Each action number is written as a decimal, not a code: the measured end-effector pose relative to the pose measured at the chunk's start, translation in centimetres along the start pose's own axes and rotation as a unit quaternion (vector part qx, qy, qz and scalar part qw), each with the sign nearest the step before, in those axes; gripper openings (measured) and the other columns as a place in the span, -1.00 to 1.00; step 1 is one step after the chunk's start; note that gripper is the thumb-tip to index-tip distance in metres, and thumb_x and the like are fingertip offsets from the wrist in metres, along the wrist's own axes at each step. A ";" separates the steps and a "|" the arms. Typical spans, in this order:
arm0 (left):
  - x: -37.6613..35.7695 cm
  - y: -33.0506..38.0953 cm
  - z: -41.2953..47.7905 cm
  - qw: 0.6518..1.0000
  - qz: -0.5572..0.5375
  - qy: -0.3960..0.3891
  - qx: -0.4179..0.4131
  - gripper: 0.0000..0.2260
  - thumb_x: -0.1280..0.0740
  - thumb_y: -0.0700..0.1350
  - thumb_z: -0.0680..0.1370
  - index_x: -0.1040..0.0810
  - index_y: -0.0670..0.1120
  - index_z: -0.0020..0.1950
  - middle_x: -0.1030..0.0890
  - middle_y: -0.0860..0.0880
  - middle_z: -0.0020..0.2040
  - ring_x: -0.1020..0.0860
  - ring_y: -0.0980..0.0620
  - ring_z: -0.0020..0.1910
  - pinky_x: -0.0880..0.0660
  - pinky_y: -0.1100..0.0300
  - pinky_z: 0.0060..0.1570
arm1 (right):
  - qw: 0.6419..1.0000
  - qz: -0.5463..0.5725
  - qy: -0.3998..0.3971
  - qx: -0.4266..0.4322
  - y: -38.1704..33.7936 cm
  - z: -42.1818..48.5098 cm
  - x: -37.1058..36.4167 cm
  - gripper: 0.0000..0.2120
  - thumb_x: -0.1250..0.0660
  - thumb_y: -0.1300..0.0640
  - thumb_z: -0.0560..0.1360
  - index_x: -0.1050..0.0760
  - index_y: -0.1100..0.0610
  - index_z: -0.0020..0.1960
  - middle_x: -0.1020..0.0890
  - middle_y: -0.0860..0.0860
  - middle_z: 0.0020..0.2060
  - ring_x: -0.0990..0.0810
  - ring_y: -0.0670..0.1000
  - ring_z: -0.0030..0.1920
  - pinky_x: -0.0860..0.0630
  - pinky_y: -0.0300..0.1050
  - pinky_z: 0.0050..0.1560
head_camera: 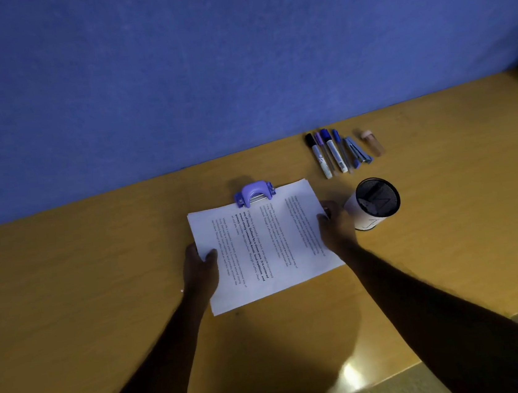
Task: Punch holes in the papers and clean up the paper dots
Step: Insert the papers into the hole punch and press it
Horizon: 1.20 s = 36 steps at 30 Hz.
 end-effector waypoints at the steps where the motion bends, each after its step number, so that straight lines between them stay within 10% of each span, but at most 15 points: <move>1: 0.0 0.1 0.0 1.000 0.002 0.006 0.006 -0.69 -0.28 -0.16 0.59 -0.36 -0.18 0.31 -0.55 -0.18 0.17 -0.56 -0.11 0.04 -0.53 0.09 -0.08 | 1.000 -0.001 -0.002 0.004 -0.2 0.1 -0.1 -0.68 -0.21 0.25 0.57 -0.46 0.21 0.31 -0.63 0.19 0.16 -0.59 0.23 0.14 -0.41 -0.13 0.00; 17: -0.1 0.2 0.5 1.000 0.017 0.015 0.019 -0.71 -0.28 -0.13 0.60 -0.38 -0.20 0.28 -0.56 -0.20 0.14 -0.56 -0.08 -0.01 -0.50 0.14 -0.14 | 0.999 -0.036 -0.034 0.017 -1.6 1.3 -1.0 -0.65 -0.24 0.10 0.57 -0.41 0.10 0.35 -0.60 0.08 0.17 -0.54 -0.02 -0.08 -0.34 -0.32 -0.38; 22: 0.0 0.3 0.4 0.999 0.022 0.009 0.021 -0.70 -0.30 -0.16 0.59 -0.36 -0.17 0.28 -0.55 -0.19 0.16 -0.53 -0.06 -0.02 -0.49 0.13 -0.13 | 0.997 -0.064 -0.043 -0.001 -1.6 1.6 -1.3 -0.58 -0.27 0.06 0.55 -0.37 0.12 0.38 -0.56 0.13 0.22 -0.58 0.15 0.15 -0.59 0.01 -0.04; 26: -0.1 0.4 0.3 1.000 0.016 0.010 0.015 -0.70 -0.29 -0.18 0.59 -0.36 -0.18 0.30 -0.54 -0.20 0.19 -0.53 -0.05 0.01 -0.48 0.15 -0.11 | 0.987 -0.157 -0.032 -0.014 -2.2 1.7 -1.3 -0.45 -0.32 0.00 0.51 -0.29 0.12 0.45 -0.39 0.22 0.35 -0.33 0.26 0.39 -0.28 0.15 0.39; 36: -0.2 0.6 -0.1 0.999 0.002 0.036 0.012 -0.69 -0.28 -0.22 0.59 -0.37 -0.24 0.31 -0.53 -0.24 0.24 -0.55 -0.17 0.14 -0.45 0.12 -0.05 | 0.957 -0.160 -0.126 0.207 -11.5 3.7 -4.8 -0.60 -0.31 0.07 0.55 -0.47 0.12 0.37 -0.53 0.19 0.18 -0.51 0.19 0.20 -0.45 0.00 0.23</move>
Point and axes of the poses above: each hand's wrist, its own z-axis towards the middle knuckle, its own x-axis out of the back of the hand, y = z × x, the point moved 6 cm from there along z, towards the middle knuckle
